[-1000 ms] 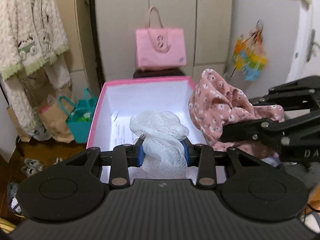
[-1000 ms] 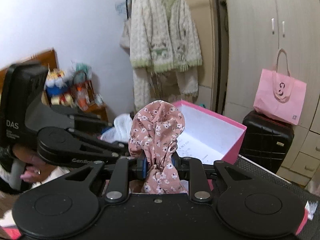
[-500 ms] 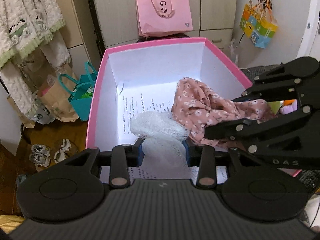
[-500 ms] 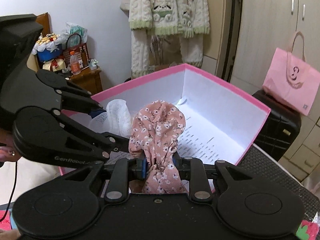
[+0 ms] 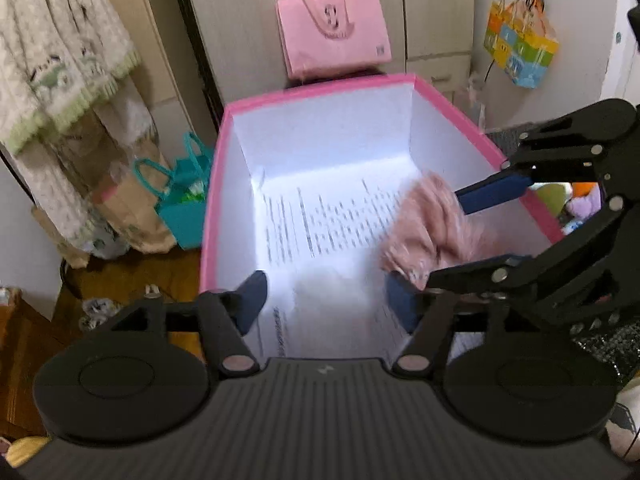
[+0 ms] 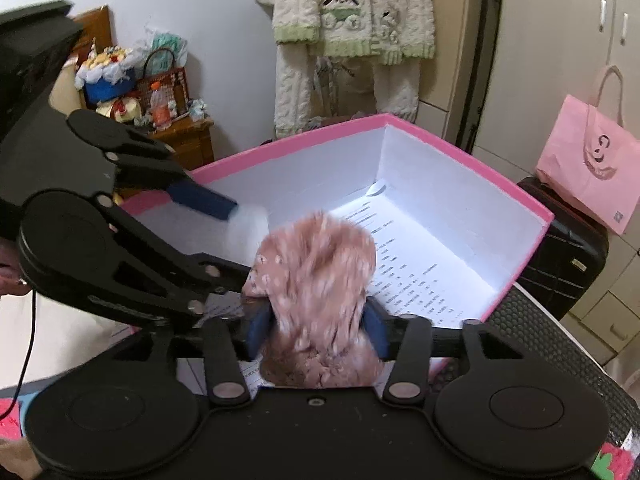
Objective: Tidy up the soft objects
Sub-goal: 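Carry both items over the pink box and open both grippers to drop them, then withdraw both tools from the box back toward the table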
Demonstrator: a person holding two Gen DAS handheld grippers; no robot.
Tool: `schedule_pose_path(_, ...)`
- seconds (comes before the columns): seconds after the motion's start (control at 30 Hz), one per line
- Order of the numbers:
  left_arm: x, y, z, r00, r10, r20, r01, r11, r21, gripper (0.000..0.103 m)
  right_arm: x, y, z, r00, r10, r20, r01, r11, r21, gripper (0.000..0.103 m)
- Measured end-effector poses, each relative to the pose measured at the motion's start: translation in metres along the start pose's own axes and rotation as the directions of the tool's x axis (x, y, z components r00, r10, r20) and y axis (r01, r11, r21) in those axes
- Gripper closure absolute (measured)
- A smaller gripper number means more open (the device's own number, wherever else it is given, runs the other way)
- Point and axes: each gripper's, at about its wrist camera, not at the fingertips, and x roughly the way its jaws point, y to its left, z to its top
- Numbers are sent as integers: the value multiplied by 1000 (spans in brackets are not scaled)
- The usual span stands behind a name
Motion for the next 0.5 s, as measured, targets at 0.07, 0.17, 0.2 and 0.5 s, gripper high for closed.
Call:
schedule_pose_path(0.07, -9, 1, 2, 1000, -10, 9, 11, 1000, -5, 35, -8, -5, 1, 1000, 7, 17, -7, 1000, 24, 42)
schedule_pose_path(0.17, -23, 2, 4, 998, -53, 18, 53, 998, -18, 35, -21, -12, 2, 999, 27, 37, -30, 997, 65, 42)
schedule_pose_path(0.2, -27, 2, 4, 998, -62, 21, 63, 998, -20, 35, -25, -13, 3, 999, 31, 45, -35, 997, 76, 42)
schedule_pose_path(0.5, -72, -4, 8, 992, -109, 61, 111, 993, -32, 35, -77, -7, 4, 994, 27, 110, -39, 994, 106, 42)
